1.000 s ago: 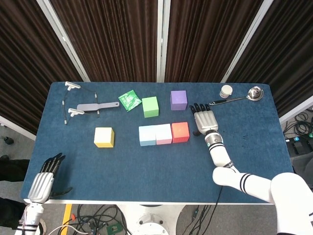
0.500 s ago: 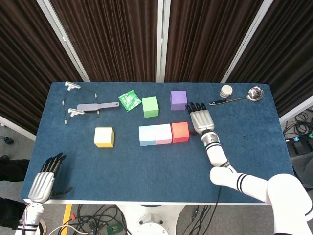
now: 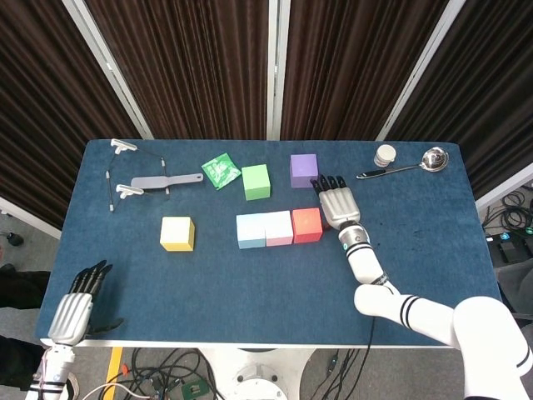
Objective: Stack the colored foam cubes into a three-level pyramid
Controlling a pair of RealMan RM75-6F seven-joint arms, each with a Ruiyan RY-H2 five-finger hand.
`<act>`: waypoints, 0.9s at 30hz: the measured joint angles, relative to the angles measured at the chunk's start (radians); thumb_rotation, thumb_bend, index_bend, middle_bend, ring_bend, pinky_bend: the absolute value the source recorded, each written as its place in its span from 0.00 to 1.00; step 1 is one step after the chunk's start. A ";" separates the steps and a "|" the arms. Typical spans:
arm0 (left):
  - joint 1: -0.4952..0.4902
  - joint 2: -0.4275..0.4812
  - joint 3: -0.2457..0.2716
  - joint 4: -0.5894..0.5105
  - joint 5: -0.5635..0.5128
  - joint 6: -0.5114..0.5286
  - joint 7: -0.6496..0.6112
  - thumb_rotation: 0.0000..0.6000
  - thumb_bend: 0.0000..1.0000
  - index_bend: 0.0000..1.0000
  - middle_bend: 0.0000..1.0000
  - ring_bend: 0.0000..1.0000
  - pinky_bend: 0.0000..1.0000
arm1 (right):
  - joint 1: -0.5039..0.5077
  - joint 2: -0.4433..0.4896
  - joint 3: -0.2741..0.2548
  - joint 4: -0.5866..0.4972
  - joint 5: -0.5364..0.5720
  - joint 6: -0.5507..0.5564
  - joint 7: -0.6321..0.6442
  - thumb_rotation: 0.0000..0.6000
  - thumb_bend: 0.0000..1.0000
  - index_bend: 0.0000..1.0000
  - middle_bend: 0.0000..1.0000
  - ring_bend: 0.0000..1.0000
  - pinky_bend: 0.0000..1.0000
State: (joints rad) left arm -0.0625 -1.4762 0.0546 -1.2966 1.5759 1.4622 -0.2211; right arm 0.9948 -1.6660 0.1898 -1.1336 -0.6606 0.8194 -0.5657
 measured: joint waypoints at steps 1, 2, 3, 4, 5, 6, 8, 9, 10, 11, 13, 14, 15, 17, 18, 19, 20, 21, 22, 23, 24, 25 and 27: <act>0.000 0.000 0.000 0.001 0.000 0.000 0.000 1.00 0.01 0.05 0.01 0.00 0.00 | 0.000 -0.001 0.001 0.001 -0.002 -0.001 0.000 1.00 0.10 0.00 0.00 0.00 0.00; 0.001 0.000 0.000 0.001 0.000 0.001 -0.001 1.00 0.01 0.05 0.01 0.00 0.00 | 0.001 -0.002 0.003 0.001 -0.004 -0.002 0.000 1.00 0.10 0.00 0.00 0.00 0.00; 0.001 0.000 0.000 0.000 0.000 0.001 -0.001 1.00 0.01 0.05 0.01 0.00 0.00 | 0.001 -0.003 0.004 0.001 -0.006 -0.003 0.001 1.00 0.10 0.00 0.00 0.00 0.00; 0.001 0.000 0.000 0.001 -0.001 0.002 -0.002 1.00 0.01 0.05 0.01 0.00 0.00 | 0.001 -0.003 0.005 0.001 -0.008 -0.003 0.001 1.00 0.10 0.00 0.00 0.00 0.00; 0.001 0.000 0.000 0.002 -0.001 0.002 -0.004 1.00 0.01 0.05 0.01 0.00 0.00 | 0.001 -0.004 0.007 -0.001 -0.009 -0.004 0.001 1.00 0.10 0.00 0.00 0.00 0.00; 0.001 0.000 0.000 0.003 -0.001 0.002 -0.004 1.00 0.01 0.05 0.01 0.00 0.00 | 0.001 -0.004 0.008 -0.002 -0.010 -0.004 0.001 1.00 0.10 0.00 0.00 0.00 0.00; 0.002 -0.001 0.000 0.004 0.000 0.002 -0.005 1.00 0.01 0.05 0.01 0.00 0.00 | 0.001 -0.005 0.010 -0.003 -0.012 -0.005 0.000 1.00 0.10 0.00 0.00 0.00 0.00; 0.002 -0.001 0.001 0.005 0.000 0.002 -0.005 1.00 0.01 0.05 0.01 0.00 0.00 | 0.001 -0.005 0.011 -0.004 -0.012 -0.007 0.000 1.00 0.10 0.00 0.00 0.00 0.00; 0.002 -0.002 0.001 0.005 0.000 0.002 -0.005 1.00 0.01 0.05 0.01 0.00 0.00 | 0.001 -0.005 0.011 -0.005 -0.012 -0.008 0.000 1.00 0.10 0.00 0.00 0.00 0.00; 0.002 -0.002 0.001 0.005 0.001 0.002 -0.005 1.00 0.01 0.05 0.01 0.00 0.00 | 0.002 -0.005 0.012 -0.006 -0.013 -0.008 -0.001 1.00 0.10 0.00 0.00 0.00 0.00; 0.001 -0.002 0.001 0.005 0.001 0.002 -0.005 1.00 0.01 0.05 0.01 0.00 0.00 | 0.001 -0.004 0.013 -0.009 -0.014 -0.008 -0.002 1.00 0.10 0.00 0.00 0.00 0.00; 0.001 -0.001 0.001 0.005 0.000 0.002 -0.005 1.00 0.01 0.05 0.01 0.00 0.00 | 0.001 -0.003 0.014 -0.012 -0.015 -0.008 -0.003 1.00 0.10 0.00 0.00 0.00 0.00; 0.001 -0.001 0.001 0.005 0.000 0.002 -0.005 1.00 0.01 0.05 0.01 0.00 0.00 | 0.001 -0.003 0.014 -0.014 -0.015 -0.007 -0.003 1.00 0.10 0.00 0.00 0.00 0.00; 0.001 -0.001 0.000 0.005 0.000 0.001 -0.004 1.00 0.01 0.05 0.01 0.00 0.00 | -0.001 -0.001 0.015 -0.019 -0.015 -0.007 -0.002 1.00 0.10 0.00 0.00 0.00 0.00; 0.001 -0.002 0.000 0.005 0.000 0.001 -0.004 1.00 0.01 0.05 0.01 0.00 0.00 | -0.001 0.000 0.015 -0.021 -0.016 -0.008 -0.002 1.00 0.10 0.00 0.00 0.00 0.00; 0.001 -0.002 0.000 0.004 0.000 0.001 -0.004 1.00 0.01 0.05 0.01 0.00 0.00 | -0.001 0.000 0.015 -0.021 -0.016 -0.008 -0.003 1.00 0.10 0.00 0.00 0.00 0.00; 0.000 -0.002 0.001 0.004 0.000 0.000 -0.003 1.00 0.01 0.05 0.01 0.00 0.00 | -0.002 0.001 0.015 -0.022 -0.016 -0.008 -0.004 1.00 0.10 0.00 0.00 0.00 0.00; 0.000 -0.002 0.001 0.004 0.000 -0.001 -0.002 1.00 0.01 0.05 0.01 0.00 0.00 | -0.003 0.001 0.015 -0.022 -0.016 -0.007 -0.005 1.00 0.10 0.00 0.00 0.00 0.00; 0.000 -0.001 0.001 0.003 0.000 -0.001 -0.002 1.00 0.01 0.05 0.01 0.00 0.00 | -0.003 0.002 0.015 -0.022 -0.017 -0.005 -0.005 1.00 0.10 0.00 0.00 0.00 0.00; 0.000 0.000 0.001 0.002 0.000 -0.001 -0.001 1.00 0.01 0.05 0.01 0.00 0.00 | -0.005 0.003 0.015 -0.024 -0.017 -0.003 -0.005 1.00 0.10 0.00 0.00 0.00 0.00; 0.000 0.000 0.001 0.002 0.000 -0.001 -0.001 1.00 0.01 0.05 0.01 0.00 0.00 | -0.006 0.005 0.016 -0.025 -0.017 -0.002 -0.005 1.00 0.10 0.00 0.00 0.00 0.00; 0.000 0.001 0.001 0.001 0.000 -0.001 -0.001 1.00 0.01 0.05 0.01 0.00 0.00 | -0.007 0.008 0.016 -0.028 -0.016 -0.001 -0.006 1.00 0.10 0.00 0.00 0.00 0.00; -0.001 0.002 0.001 0.000 0.000 -0.002 -0.001 1.00 0.01 0.05 0.01 0.00 0.00 | -0.010 0.015 0.016 -0.035 -0.016 0.004 -0.007 1.00 0.10 0.00 0.00 0.00 0.00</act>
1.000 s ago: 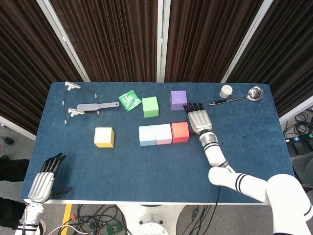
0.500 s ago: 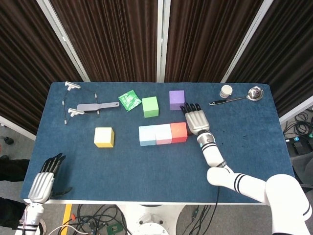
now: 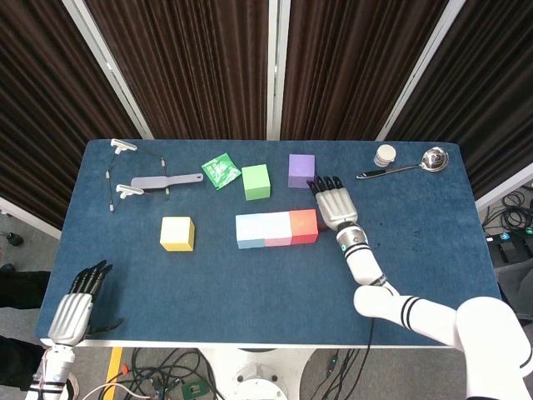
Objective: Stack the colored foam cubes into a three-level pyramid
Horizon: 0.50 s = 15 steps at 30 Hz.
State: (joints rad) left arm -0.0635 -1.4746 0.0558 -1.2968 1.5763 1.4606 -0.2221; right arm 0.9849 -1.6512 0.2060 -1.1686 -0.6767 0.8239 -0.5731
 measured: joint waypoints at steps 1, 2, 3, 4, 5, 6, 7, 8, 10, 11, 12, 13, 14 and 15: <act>-0.001 0.000 0.000 0.000 0.000 -0.001 0.000 1.00 0.01 0.05 0.01 0.00 0.00 | -0.002 0.003 0.000 -0.004 0.000 0.002 0.000 1.00 0.10 0.00 0.00 0.00 0.00; -0.001 0.000 0.000 -0.001 0.000 -0.001 0.001 1.00 0.01 0.05 0.01 0.00 0.00 | -0.004 0.008 0.001 -0.010 0.000 0.006 0.000 1.00 0.10 0.00 0.00 0.00 0.00; -0.002 0.000 -0.001 -0.001 0.000 -0.002 0.002 1.00 0.01 0.05 0.01 0.00 0.00 | -0.006 0.011 0.001 -0.014 -0.001 0.009 0.000 1.00 0.10 0.00 0.00 0.00 0.00; -0.002 -0.001 -0.001 -0.002 0.000 -0.002 0.002 1.00 0.01 0.05 0.01 0.00 0.00 | -0.008 0.015 0.001 -0.020 -0.001 0.012 0.000 1.00 0.10 0.00 0.00 0.00 0.00; -0.003 0.000 -0.001 -0.003 0.000 -0.003 0.003 1.00 0.01 0.05 0.01 0.00 0.00 | -0.010 0.021 0.002 -0.027 -0.002 0.015 -0.001 1.00 0.10 0.00 0.00 0.00 0.00; -0.003 0.000 -0.001 -0.003 0.000 -0.003 0.004 1.00 0.01 0.05 0.01 0.00 0.00 | -0.012 0.026 0.002 -0.033 -0.003 0.018 -0.001 1.00 0.10 0.00 0.00 0.00 0.00; -0.004 0.000 -0.001 -0.005 0.001 -0.003 0.004 1.00 0.01 0.05 0.01 0.00 0.00 | -0.013 0.030 0.003 -0.039 -0.003 0.022 -0.001 1.00 0.10 0.00 0.00 0.00 0.00; -0.004 0.001 -0.002 -0.006 0.001 -0.003 0.005 1.00 0.01 0.05 0.01 0.00 0.00 | -0.016 0.037 0.005 -0.049 -0.005 0.026 0.000 1.00 0.10 0.00 0.00 0.00 0.00; -0.005 0.002 -0.002 -0.007 0.001 -0.003 0.005 1.00 0.01 0.05 0.01 0.00 0.00 | -0.019 0.048 0.008 -0.066 -0.007 0.034 0.003 1.00 0.10 0.00 0.00 0.00 0.00; -0.005 0.002 -0.002 -0.008 0.001 -0.004 0.006 1.00 0.01 0.05 0.01 0.00 0.00 | -0.022 0.056 0.011 -0.079 -0.009 0.039 0.007 1.00 0.10 0.00 0.00 0.00 0.00; -0.005 0.002 -0.001 -0.008 0.001 -0.005 0.006 1.00 0.01 0.05 0.01 0.00 0.00 | -0.024 0.064 0.014 -0.090 -0.010 0.041 0.010 1.00 0.10 0.00 0.00 0.00 0.00; -0.006 0.002 -0.001 -0.008 0.001 -0.006 0.006 1.00 0.01 0.05 0.01 0.00 0.00 | -0.027 0.073 0.016 -0.103 -0.012 0.044 0.013 1.00 0.10 0.00 0.00 0.00 0.00; -0.007 0.002 -0.001 -0.008 0.001 -0.008 0.006 1.00 0.01 0.05 0.01 0.00 0.00 | -0.030 0.087 0.020 -0.121 -0.014 0.049 0.017 1.00 0.10 0.00 0.00 0.00 0.00; -0.007 0.002 -0.001 -0.008 0.000 -0.008 0.006 1.00 0.01 0.05 0.01 0.00 0.00 | -0.033 0.098 0.023 -0.136 -0.016 0.054 0.020 1.00 0.10 0.00 0.00 0.00 0.00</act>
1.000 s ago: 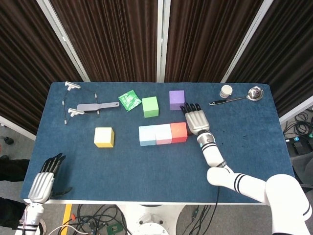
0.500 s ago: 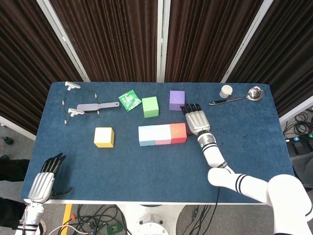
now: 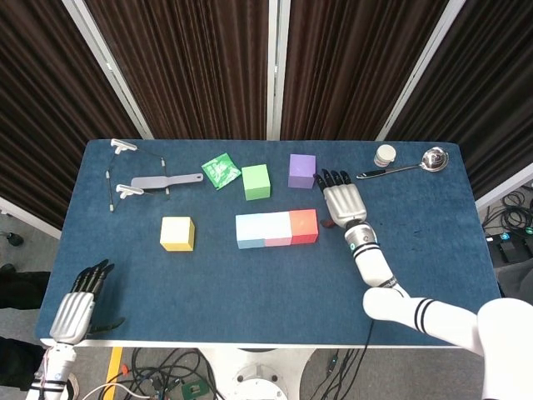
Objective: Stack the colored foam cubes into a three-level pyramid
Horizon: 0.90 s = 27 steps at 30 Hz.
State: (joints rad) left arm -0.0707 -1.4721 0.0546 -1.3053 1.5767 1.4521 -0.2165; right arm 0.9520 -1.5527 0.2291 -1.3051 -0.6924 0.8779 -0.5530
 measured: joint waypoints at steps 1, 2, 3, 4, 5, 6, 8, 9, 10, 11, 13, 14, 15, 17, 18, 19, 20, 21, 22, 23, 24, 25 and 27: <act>0.000 0.000 0.000 0.000 0.000 0.000 -0.001 1.00 0.01 0.05 0.01 0.00 0.00 | -0.003 0.013 0.004 -0.016 -0.001 0.005 0.004 1.00 0.10 0.00 0.01 0.00 0.00; -0.001 0.000 -0.001 0.000 0.001 0.001 -0.001 1.00 0.01 0.05 0.01 0.00 0.00 | -0.008 0.031 0.012 -0.038 -0.001 0.014 0.011 1.00 0.10 0.00 0.01 0.00 0.00; -0.001 0.000 -0.001 0.000 0.001 0.001 -0.002 1.00 0.01 0.05 0.01 0.00 0.00 | -0.011 0.045 0.020 -0.054 0.000 0.023 0.017 1.00 0.10 0.00 0.02 0.00 0.00; -0.002 -0.001 -0.002 0.001 0.001 0.002 -0.003 1.00 0.01 0.05 0.01 0.00 0.00 | -0.014 0.057 0.029 -0.068 0.003 0.034 0.021 1.00 0.10 0.00 0.02 0.00 0.00; -0.003 -0.002 -0.002 0.002 0.002 0.002 -0.004 1.00 0.01 0.05 0.01 0.00 0.00 | -0.015 0.068 0.039 -0.077 0.010 0.050 0.022 1.00 0.10 0.00 0.02 0.00 0.00; -0.003 -0.003 -0.002 0.003 0.003 0.002 -0.004 1.00 0.01 0.05 0.01 0.00 0.00 | -0.014 0.070 0.045 -0.078 0.019 0.060 0.018 1.00 0.09 0.00 0.02 0.00 0.00; -0.003 -0.006 -0.001 0.004 0.005 0.003 -0.003 1.00 0.01 0.05 0.01 0.00 0.00 | -0.004 0.064 0.056 -0.067 0.049 0.070 0.000 1.00 0.07 0.00 0.02 0.00 0.00; -0.003 -0.006 -0.001 0.003 0.006 0.003 -0.003 1.00 0.01 0.05 0.01 0.00 0.00 | 0.003 0.058 0.060 -0.056 0.065 0.070 -0.011 1.00 0.07 0.00 0.02 0.00 0.00; -0.003 -0.006 0.000 0.003 0.007 0.004 -0.002 1.00 0.01 0.05 0.01 0.00 0.00 | 0.012 0.049 0.064 -0.041 0.081 0.067 -0.023 1.00 0.07 0.00 0.02 0.00 0.00; -0.002 -0.006 0.001 0.001 0.007 0.006 -0.001 1.00 0.01 0.05 0.01 0.00 0.00 | 0.026 0.035 0.069 -0.015 0.104 0.061 -0.038 1.00 0.07 0.00 0.02 0.00 0.00; 0.000 -0.004 0.002 -0.002 0.007 0.008 -0.002 1.00 0.01 0.05 0.01 0.00 0.00 | 0.051 0.009 0.077 0.035 0.138 0.047 -0.061 1.00 0.06 0.00 0.01 0.00 0.00; 0.001 -0.002 0.002 -0.003 0.006 0.009 -0.004 1.00 0.01 0.05 0.01 0.00 0.00 | 0.069 -0.011 0.083 0.075 0.162 0.034 -0.075 1.00 0.06 0.00 0.01 0.00 0.00; 0.003 -0.001 0.002 -0.003 0.004 0.010 -0.007 1.00 0.01 0.05 0.01 0.00 0.00 | 0.084 -0.027 0.088 0.108 0.180 0.022 -0.086 1.00 0.06 0.00 0.01 0.00 0.00; 0.006 0.001 0.003 -0.002 0.001 0.012 -0.013 1.00 0.01 0.05 0.01 0.00 0.00 | 0.121 -0.068 0.098 0.193 0.222 -0.012 -0.111 1.00 0.06 0.00 0.01 0.00 0.00; 0.007 0.001 0.003 -0.001 0.001 0.013 -0.015 1.00 0.01 0.05 0.01 0.00 0.00 | 0.138 -0.086 0.103 0.232 0.240 -0.029 -0.121 1.00 0.06 0.00 0.01 0.00 0.00; 0.008 0.001 0.004 0.001 0.000 0.013 -0.018 1.00 0.01 0.05 0.01 0.00 0.00 | 0.155 -0.105 0.108 0.270 0.257 -0.047 -0.131 1.00 0.06 0.00 0.01 0.00 0.00; 0.009 0.001 0.004 0.003 -0.001 0.013 -0.022 1.00 0.01 0.05 0.01 0.00 0.00 | 0.177 -0.131 0.115 0.321 0.278 -0.074 -0.142 1.00 0.06 0.00 0.01 0.00 0.00; 0.010 0.000 0.005 0.006 -0.001 0.012 -0.025 1.00 0.01 0.05 0.01 0.00 0.00 | 0.194 -0.150 0.120 0.359 0.294 -0.094 -0.150 1.00 0.06 0.00 0.01 0.00 0.00; 0.010 0.000 0.005 0.008 -0.002 0.011 -0.028 1.00 0.01 0.05 0.01 0.00 0.00 | 0.210 -0.168 0.125 0.396 0.308 -0.115 -0.157 1.00 0.06 0.00 0.01 0.00 0.00; 0.010 -0.001 0.005 0.012 -0.003 0.009 -0.032 1.00 0.01 0.05 0.01 0.00 0.00 | 0.231 -0.192 0.131 0.443 0.327 -0.142 -0.166 1.00 0.06 0.00 0.01 0.00 0.00; 0.009 -0.002 0.006 0.014 -0.002 0.008 -0.035 1.00 0.01 0.05 0.01 0.00 0.00 | 0.246 -0.209 0.136 0.477 0.340 -0.164 -0.173 1.00 0.06 0.00 0.01 0.00 0.00; 0.009 -0.002 0.006 0.016 -0.001 0.008 -0.037 1.00 0.01 0.05 0.01 0.00 0.00 | 0.260 -0.225 0.140 0.509 0.353 -0.184 -0.179 1.00 0.06 0.00 0.01 0.00 0.00; 0.009 -0.002 0.007 0.021 0.001 0.010 -0.043 1.00 0.01 0.05 0.01 0.00 0.00 | 0.289 -0.260 0.148 0.579 0.382 -0.229 -0.194 1.00 0.06 0.00 0.02 0.00 0.00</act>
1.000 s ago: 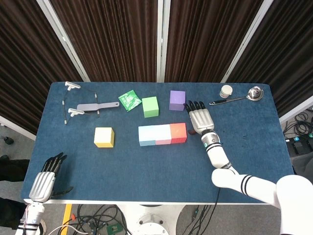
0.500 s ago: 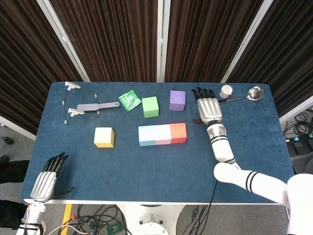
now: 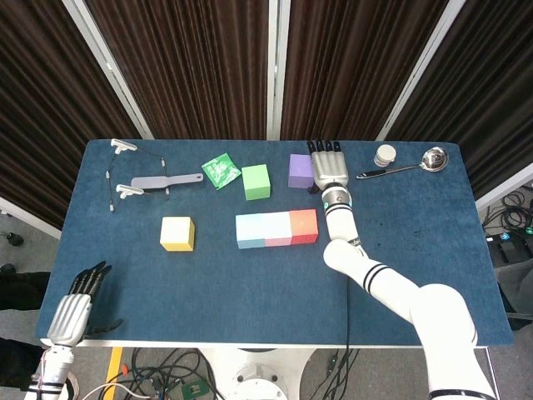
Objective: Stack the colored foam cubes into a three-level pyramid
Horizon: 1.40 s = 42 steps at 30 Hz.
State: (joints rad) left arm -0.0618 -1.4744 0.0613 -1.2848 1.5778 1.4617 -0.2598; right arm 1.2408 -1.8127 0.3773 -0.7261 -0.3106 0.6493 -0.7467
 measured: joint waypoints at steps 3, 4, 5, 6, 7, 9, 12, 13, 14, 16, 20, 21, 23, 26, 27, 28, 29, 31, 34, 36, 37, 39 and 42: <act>0.000 0.000 0.001 0.005 0.000 -0.002 -0.007 1.00 0.01 0.05 0.01 0.00 0.00 | 0.034 -0.045 0.007 0.087 0.031 -0.051 -0.021 1.00 0.06 0.00 0.04 0.00 0.00; 0.000 0.000 0.001 0.006 -0.001 -0.003 -0.009 1.00 0.01 0.05 0.01 0.00 0.00 | 0.043 -0.058 0.009 0.110 0.038 -0.065 -0.027 1.00 0.06 0.00 0.05 0.00 0.00; 0.000 0.000 0.001 0.008 -0.001 -0.004 -0.011 1.00 0.01 0.05 0.01 0.00 0.00 | 0.053 -0.074 0.011 0.140 0.046 -0.082 -0.033 1.00 0.06 0.00 0.05 0.00 0.00; 0.000 0.000 0.002 0.009 -0.002 -0.005 -0.012 1.00 0.01 0.05 0.01 0.00 0.00 | 0.061 -0.085 0.013 0.161 0.050 -0.093 -0.037 1.00 0.06 0.00 0.06 0.00 0.00; 0.000 0.000 0.002 0.009 -0.002 -0.006 -0.012 1.00 0.01 0.05 0.01 0.00 0.00 | 0.068 -0.096 0.014 0.182 0.053 -0.103 -0.041 1.00 0.06 0.00 0.06 0.00 0.00; 0.000 0.000 0.003 0.010 -0.003 -0.008 -0.013 1.00 0.01 0.05 0.01 0.00 0.00 | 0.082 -0.119 0.019 0.227 0.057 -0.124 -0.047 1.00 0.06 0.00 0.07 0.00 0.00; -0.001 -0.001 0.002 0.011 -0.004 -0.011 -0.014 1.00 0.01 0.05 0.01 0.00 0.00 | 0.101 -0.150 0.026 0.287 0.058 -0.145 -0.056 1.00 0.07 0.00 0.10 0.00 0.00; -0.002 -0.001 0.002 0.012 -0.005 -0.013 -0.015 1.00 0.01 0.05 0.01 0.00 0.00 | 0.105 -0.159 0.028 0.304 0.057 -0.150 -0.058 1.00 0.07 0.00 0.12 0.00 0.00; -0.002 -0.002 0.002 0.013 -0.005 -0.014 -0.016 1.00 0.01 0.05 0.01 0.00 0.00 | 0.111 -0.171 0.032 0.325 0.054 -0.156 -0.061 1.00 0.07 0.00 0.13 0.00 0.00; -0.003 -0.003 0.002 0.015 -0.005 -0.017 -0.016 1.00 0.01 0.05 0.01 0.00 0.00 | 0.117 -0.186 0.038 0.353 0.049 -0.166 -0.064 1.00 0.09 0.00 0.17 0.00 0.00; -0.002 -0.004 0.003 0.017 -0.007 -0.017 -0.019 1.00 0.01 0.05 0.01 0.00 0.00 | 0.130 -0.214 0.053 0.407 0.026 -0.186 -0.068 1.00 0.10 0.00 0.28 0.00 0.00; -0.001 -0.004 0.003 0.018 -0.008 -0.018 -0.020 1.00 0.01 0.05 0.01 0.00 0.00 | 0.132 -0.220 0.057 0.416 0.018 -0.189 -0.065 1.00 0.11 0.00 0.31 0.00 0.00; -0.001 -0.005 0.003 0.020 -0.011 -0.021 -0.023 1.00 0.01 0.05 0.01 0.00 0.00 | 0.136 -0.231 0.065 0.435 -0.002 -0.193 -0.058 1.00 0.13 0.00 0.40 0.00 0.00; 0.000 -0.006 0.004 0.022 -0.009 -0.020 -0.024 1.00 0.01 0.05 0.01 0.00 0.00 | 0.137 -0.242 0.071 0.448 -0.034 -0.189 -0.040 1.00 0.17 0.00 0.47 0.03 0.00; -0.001 -0.006 0.004 0.022 -0.008 -0.019 -0.024 1.00 0.01 0.05 0.01 0.00 0.00 | 0.137 -0.244 0.073 0.450 -0.045 -0.185 -0.031 1.00 0.18 0.00 0.49 0.03 0.00; -0.001 -0.007 0.004 0.023 -0.007 -0.019 -0.024 1.00 0.01 0.05 0.01 0.00 0.00 | 0.137 -0.246 0.075 0.451 -0.057 -0.181 -0.020 1.00 0.19 0.00 0.51 0.04 0.00; -0.001 -0.007 0.003 0.023 -0.006 -0.019 -0.024 1.00 0.01 0.05 0.01 0.00 0.00 | 0.136 -0.247 0.077 0.452 -0.074 -0.173 -0.004 1.00 0.20 0.00 0.53 0.06 0.00; -0.002 -0.007 0.004 0.023 -0.006 -0.020 -0.023 1.00 0.01 0.05 0.01 0.00 0.00 | 0.133 -0.246 0.079 0.449 -0.103 -0.156 0.025 1.00 0.22 0.00 0.57 0.08 0.00; -0.002 -0.008 0.004 0.022 -0.004 -0.018 -0.022 1.00 0.01 0.05 0.01 0.00 0.00 | 0.125 -0.240 0.080 0.434 -0.161 -0.111 0.081 1.00 0.24 0.00 0.63 0.11 0.00; -0.001 -0.009 0.003 0.022 -0.004 -0.014 -0.021 1.00 0.01 0.05 0.01 0.00 0.00 | 0.115 -0.230 0.080 0.414 -0.204 -0.079 0.121 1.00 0.25 0.00 0.66 0.13 0.00; 0.000 -0.009 0.003 0.021 -0.004 -0.013 -0.021 1.00 0.01 0.05 0.01 0.00 0.00 | 0.108 -0.224 0.079 0.403 -0.221 -0.066 0.134 1.00 0.25 0.00 0.68 0.13 0.00; 0.001 -0.010 0.004 0.021 -0.002 -0.012 -0.018 1.00 0.01 0.05 0.01 0.00 0.00 | 0.089 -0.210 0.078 0.375 -0.249 -0.047 0.148 1.00 0.26 0.00 0.71 0.16 0.00; 0.001 -0.010 0.006 0.017 0.002 -0.009 -0.014 1.00 0.01 0.05 0.01 0.00 0.00 | 0.068 -0.195 0.081 0.337 -0.273 -0.028 0.163 1.00 0.27 0.00 0.73 0.17 0.00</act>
State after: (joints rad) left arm -0.0608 -1.4840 0.0669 -1.2678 1.5797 1.4529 -0.2743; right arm 1.3084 -2.0073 0.4578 -0.3887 -0.5838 0.6213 -0.5842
